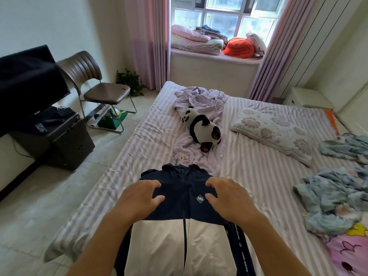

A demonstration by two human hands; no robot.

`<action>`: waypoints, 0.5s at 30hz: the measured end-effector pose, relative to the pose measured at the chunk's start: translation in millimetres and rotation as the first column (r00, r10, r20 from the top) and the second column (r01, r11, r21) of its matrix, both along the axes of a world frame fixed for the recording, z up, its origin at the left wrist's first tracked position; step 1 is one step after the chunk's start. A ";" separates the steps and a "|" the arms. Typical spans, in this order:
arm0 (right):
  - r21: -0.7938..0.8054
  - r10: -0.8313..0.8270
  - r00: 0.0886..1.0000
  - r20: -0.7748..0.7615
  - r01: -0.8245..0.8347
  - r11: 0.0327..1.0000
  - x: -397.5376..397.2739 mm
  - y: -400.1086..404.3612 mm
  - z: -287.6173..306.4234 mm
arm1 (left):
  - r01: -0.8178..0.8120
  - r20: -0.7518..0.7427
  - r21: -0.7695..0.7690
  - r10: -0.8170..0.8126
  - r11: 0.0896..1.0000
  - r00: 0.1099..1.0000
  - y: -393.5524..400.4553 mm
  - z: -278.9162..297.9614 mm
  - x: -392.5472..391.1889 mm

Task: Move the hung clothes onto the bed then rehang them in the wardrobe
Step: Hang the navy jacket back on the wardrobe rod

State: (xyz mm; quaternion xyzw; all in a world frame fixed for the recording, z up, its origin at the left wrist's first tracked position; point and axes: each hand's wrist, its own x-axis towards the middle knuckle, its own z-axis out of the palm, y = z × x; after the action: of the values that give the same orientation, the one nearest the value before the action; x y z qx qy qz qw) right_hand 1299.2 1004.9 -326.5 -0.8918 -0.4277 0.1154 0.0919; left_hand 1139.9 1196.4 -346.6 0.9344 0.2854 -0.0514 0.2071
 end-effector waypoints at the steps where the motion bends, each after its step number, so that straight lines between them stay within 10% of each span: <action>1: 0.004 -0.004 1.000 -0.004 0.004 1.000 10.7 8.5 -4.1 | -0.005 -0.005 -0.003 0.005 1.000 1.000 8.3 -5.4 9.9; 15: 0.008 -0.028 0.999 -0.030 0.028 1.000 146.3 111.1 -100.7 | -0.111 -0.120 -0.070 0.102 0.991 0.987 103.0 -101.4 135.4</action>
State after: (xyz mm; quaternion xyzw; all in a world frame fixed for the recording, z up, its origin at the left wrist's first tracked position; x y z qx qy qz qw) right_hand 1445.5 1116.0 -427.2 -0.8954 -0.4143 0.1258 0.1038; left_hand 1275.2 1299.4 -448.0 0.9045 0.3445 -0.1055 0.2282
